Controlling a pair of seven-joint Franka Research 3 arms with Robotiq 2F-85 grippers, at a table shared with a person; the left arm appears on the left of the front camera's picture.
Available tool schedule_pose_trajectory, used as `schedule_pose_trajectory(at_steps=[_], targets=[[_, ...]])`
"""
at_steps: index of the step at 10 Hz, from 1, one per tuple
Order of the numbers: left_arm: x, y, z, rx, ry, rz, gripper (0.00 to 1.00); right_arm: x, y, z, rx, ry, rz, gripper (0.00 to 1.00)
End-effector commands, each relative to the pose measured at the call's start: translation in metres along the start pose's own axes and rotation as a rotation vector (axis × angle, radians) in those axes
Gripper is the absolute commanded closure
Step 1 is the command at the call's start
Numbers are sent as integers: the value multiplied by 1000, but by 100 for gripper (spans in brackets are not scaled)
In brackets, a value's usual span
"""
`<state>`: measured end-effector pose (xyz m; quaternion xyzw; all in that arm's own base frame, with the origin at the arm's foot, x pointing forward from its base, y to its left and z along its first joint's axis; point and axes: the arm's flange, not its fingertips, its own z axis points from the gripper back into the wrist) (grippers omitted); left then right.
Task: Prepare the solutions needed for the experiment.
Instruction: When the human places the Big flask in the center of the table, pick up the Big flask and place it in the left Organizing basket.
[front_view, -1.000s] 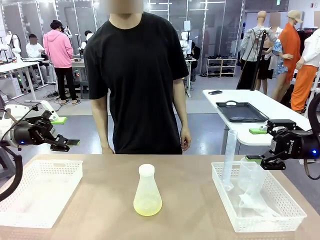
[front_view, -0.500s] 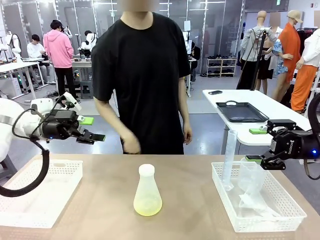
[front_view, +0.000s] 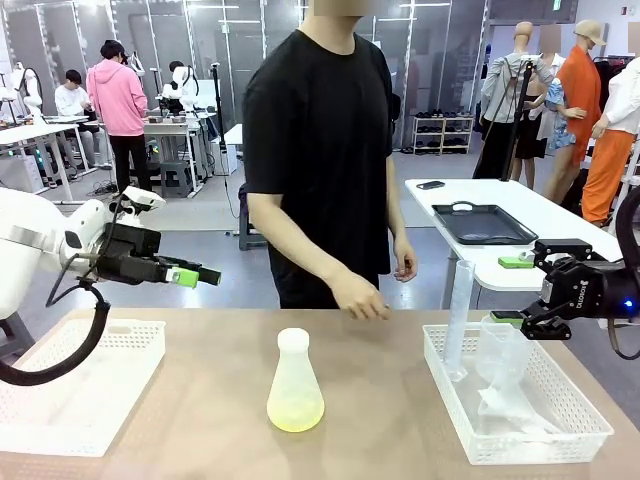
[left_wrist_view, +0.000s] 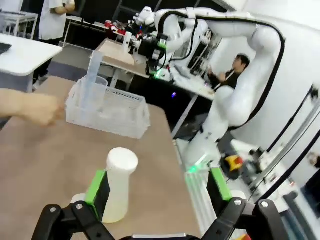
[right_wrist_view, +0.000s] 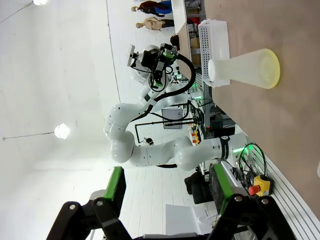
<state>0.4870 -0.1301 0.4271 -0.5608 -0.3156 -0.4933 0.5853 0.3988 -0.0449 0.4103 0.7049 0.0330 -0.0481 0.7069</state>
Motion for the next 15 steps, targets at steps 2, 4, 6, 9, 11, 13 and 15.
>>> schedule_pose_trajectory(at_steps=[2, 4, 6, 9, 11, 13, 15], targets=[[3, -10, -14, 147, 46, -218, 0, 0, 0, 0, 9, 2, 15, 14], [6, -2, -3, 72, 35, -139, 0, 0, 0, 0, 9, 2, 15, 14], [6, -2, -3, 72, 35, -139, 0, 0, 0, 0, 9, 2, 15, 14], [6, -2, -3, 72, 35, -139, 0, 0, 0, 0, 9, 2, 15, 14], [1, -2, -6, 89, 29, -146, 0, 0, 0, 0, 9, 2, 15, 14], [12, 20, -28, 95, 64, -434, 0, 0, 0, 0, 9, 2, 15, 14], [12, 36, -47, 32, 107, -700, 0, 0, 0, 0, 9, 2, 15, 14]])
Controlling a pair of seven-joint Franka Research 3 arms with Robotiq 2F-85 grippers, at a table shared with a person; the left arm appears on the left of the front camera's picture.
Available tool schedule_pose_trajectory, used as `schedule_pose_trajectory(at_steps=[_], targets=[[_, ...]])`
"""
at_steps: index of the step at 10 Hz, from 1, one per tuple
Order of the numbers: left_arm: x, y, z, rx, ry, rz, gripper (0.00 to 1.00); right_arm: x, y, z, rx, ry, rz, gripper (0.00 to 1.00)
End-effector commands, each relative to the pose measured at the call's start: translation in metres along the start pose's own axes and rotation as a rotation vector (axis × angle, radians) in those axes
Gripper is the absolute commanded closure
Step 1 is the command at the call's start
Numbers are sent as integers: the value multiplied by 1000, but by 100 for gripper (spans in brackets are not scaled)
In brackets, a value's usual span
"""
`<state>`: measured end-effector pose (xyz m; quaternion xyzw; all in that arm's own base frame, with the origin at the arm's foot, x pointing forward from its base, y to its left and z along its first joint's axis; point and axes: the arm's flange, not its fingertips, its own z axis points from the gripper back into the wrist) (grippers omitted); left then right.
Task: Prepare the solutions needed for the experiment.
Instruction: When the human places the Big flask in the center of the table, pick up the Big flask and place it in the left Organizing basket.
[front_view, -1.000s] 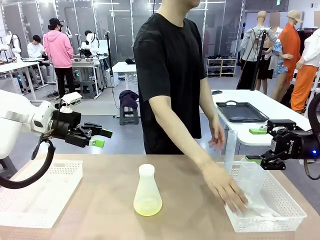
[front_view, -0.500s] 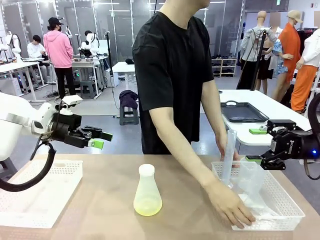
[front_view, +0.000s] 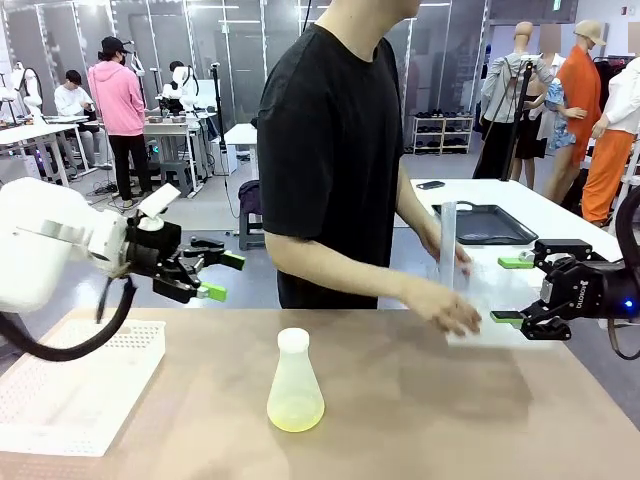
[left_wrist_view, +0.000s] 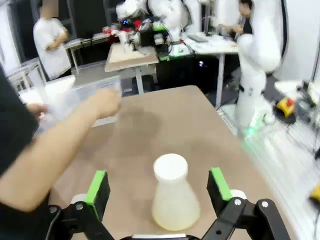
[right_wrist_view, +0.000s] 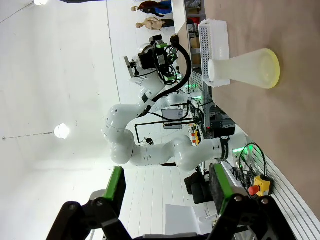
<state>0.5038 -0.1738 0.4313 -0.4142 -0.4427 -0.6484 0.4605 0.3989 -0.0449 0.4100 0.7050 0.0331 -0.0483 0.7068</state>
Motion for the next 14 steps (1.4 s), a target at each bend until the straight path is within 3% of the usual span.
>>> schedule_pose_trajectory(at_steps=[1, 4, 5, 8, 11, 14], targets=[[-16, 13, -21, -50, 11, -156, 0, 0, 1, 0, 9, 2, 15, 14], [-27, 27, -39, -123, 22, -138, 0, 0, 1, 0, 9, 2, 15, 14], [-19, 13, -35, -76, -4, -153, 0, 0, 1, 0, 9, 2, 15, 14], [-27, 17, -39, -89, -1, -148, 0, 0, 1, 0, 9, 2, 15, 14], [-61, 42, -61, -255, -141, -148, 0, 0, 1, 0, 9, 2, 15, 14], [-77, 53, -85, -296, -116, -111, 0, 0, 1, 0, 9, 2, 15, 14]])
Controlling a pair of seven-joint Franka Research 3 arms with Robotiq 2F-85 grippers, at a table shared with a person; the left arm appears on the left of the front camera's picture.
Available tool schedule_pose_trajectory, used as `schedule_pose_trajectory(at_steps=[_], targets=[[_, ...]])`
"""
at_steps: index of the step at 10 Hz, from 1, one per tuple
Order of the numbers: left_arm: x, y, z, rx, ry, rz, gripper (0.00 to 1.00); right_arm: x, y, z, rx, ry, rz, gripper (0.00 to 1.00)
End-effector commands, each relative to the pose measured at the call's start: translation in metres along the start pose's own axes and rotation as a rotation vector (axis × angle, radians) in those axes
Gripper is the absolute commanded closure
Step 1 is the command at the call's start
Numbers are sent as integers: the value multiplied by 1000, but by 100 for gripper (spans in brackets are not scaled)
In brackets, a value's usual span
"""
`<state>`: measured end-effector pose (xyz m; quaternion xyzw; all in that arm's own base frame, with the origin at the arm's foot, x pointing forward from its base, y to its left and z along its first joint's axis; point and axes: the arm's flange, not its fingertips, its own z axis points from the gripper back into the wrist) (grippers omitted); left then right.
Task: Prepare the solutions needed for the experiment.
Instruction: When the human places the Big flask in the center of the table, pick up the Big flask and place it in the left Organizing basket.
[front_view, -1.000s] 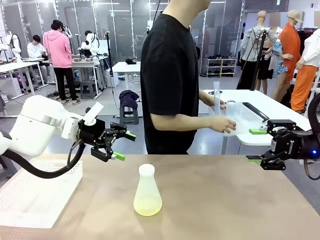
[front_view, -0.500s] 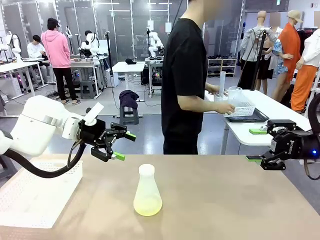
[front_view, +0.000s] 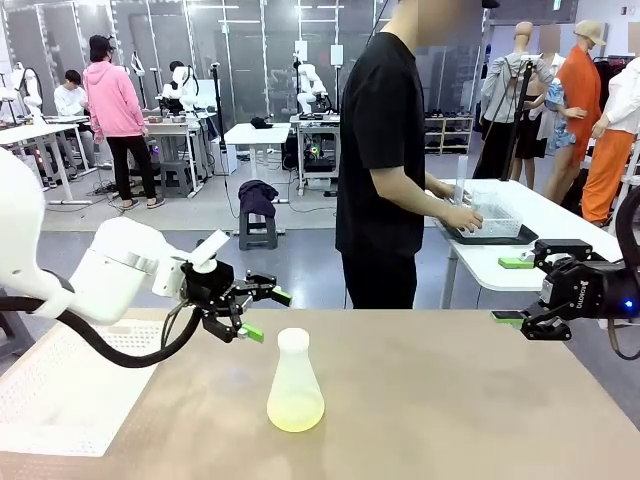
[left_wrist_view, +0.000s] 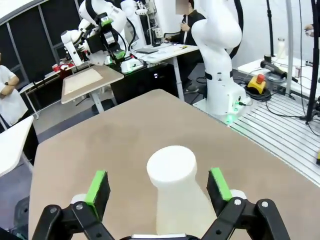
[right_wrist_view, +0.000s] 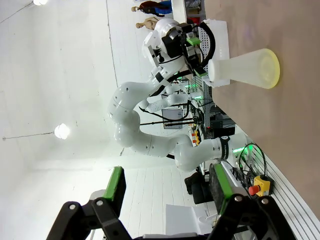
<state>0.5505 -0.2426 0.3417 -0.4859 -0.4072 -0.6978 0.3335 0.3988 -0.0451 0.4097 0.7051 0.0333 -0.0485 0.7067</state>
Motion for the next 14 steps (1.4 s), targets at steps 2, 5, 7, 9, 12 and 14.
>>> schedule_pose_trajectory(at_steps=[2, 5, 7, 9, 12, 14], targets=[[-13, 21, -5, -65, 23, 36, 0, 0, 1, 0, 8, 2, 16, 14], [-35, 25, -15, -151, -14, 100, 0, 0, 1, 0, 8, 2, 16, 14], [-45, 25, -21, -200, -36, 112, 0, 0, 1, 0, 8, 2, 16, 14], [-53, 26, -31, -236, -68, 120, 0, 0, 1, 0, 8, 2, 16, 14], [-63, 26, -45, -276, -109, 128, 0, 0, 1, 0, 8, 2, 16, 14], [-68, 23, -50, -293, -132, 135, 0, 0, 1, 0, 8, 2, 16, 14]])
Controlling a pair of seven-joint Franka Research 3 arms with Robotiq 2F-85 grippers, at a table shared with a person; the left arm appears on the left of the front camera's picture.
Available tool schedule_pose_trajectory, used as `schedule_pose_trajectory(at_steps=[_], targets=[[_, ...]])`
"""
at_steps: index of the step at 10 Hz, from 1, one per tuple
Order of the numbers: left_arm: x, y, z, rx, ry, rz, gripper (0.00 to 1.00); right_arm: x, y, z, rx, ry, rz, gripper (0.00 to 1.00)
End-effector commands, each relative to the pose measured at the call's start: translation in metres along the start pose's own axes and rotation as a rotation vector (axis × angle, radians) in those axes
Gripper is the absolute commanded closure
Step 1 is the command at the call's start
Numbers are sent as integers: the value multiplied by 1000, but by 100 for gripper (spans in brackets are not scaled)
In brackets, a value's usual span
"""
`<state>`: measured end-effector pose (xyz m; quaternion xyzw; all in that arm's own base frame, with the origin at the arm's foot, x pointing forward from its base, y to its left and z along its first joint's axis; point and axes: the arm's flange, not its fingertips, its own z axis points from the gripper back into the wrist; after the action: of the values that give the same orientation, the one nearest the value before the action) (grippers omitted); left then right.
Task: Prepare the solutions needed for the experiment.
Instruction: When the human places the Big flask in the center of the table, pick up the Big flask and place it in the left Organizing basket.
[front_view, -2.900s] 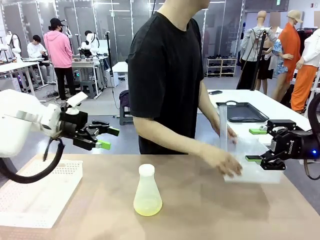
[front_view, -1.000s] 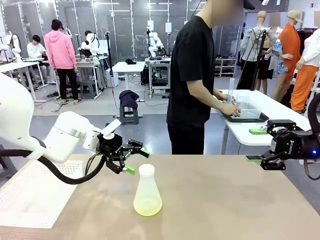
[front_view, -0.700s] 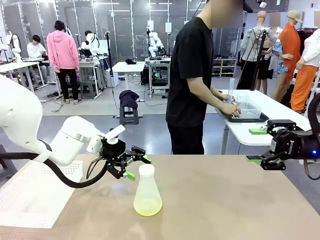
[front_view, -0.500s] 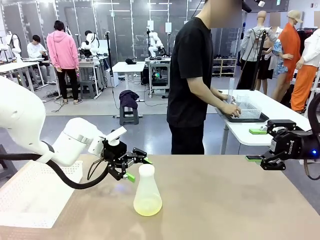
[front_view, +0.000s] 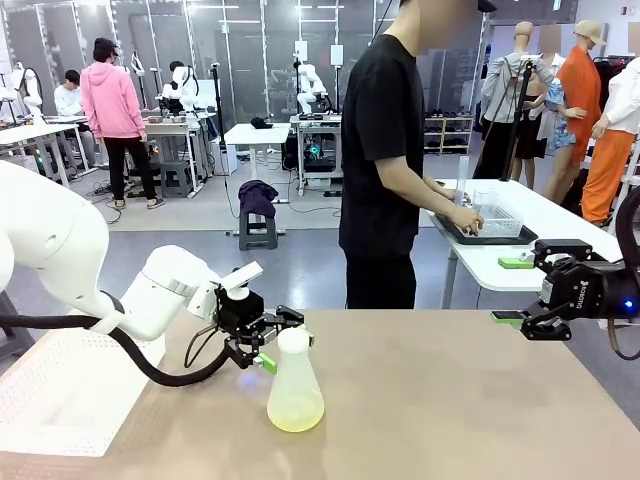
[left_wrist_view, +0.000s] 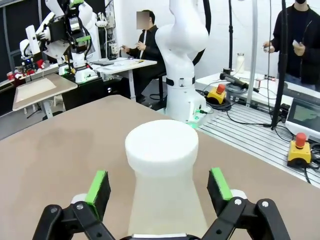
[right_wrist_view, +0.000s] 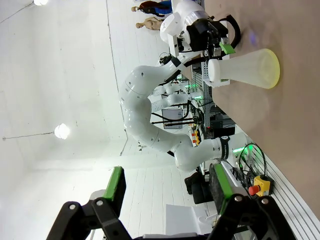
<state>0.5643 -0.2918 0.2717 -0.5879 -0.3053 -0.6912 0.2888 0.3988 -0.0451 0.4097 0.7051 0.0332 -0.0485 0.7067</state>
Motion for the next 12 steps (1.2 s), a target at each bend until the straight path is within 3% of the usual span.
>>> schedule_pose_trajectory(at_steps=[1, 12], targets=[[-4, 5, -1, -65, -34, 25, 0, 0, 1, 0, 8, 2, 16, 14], [-23, 17, -33, -185, -144, 90, 0, 0, 1, 0, 8, 2, 16, 14]])
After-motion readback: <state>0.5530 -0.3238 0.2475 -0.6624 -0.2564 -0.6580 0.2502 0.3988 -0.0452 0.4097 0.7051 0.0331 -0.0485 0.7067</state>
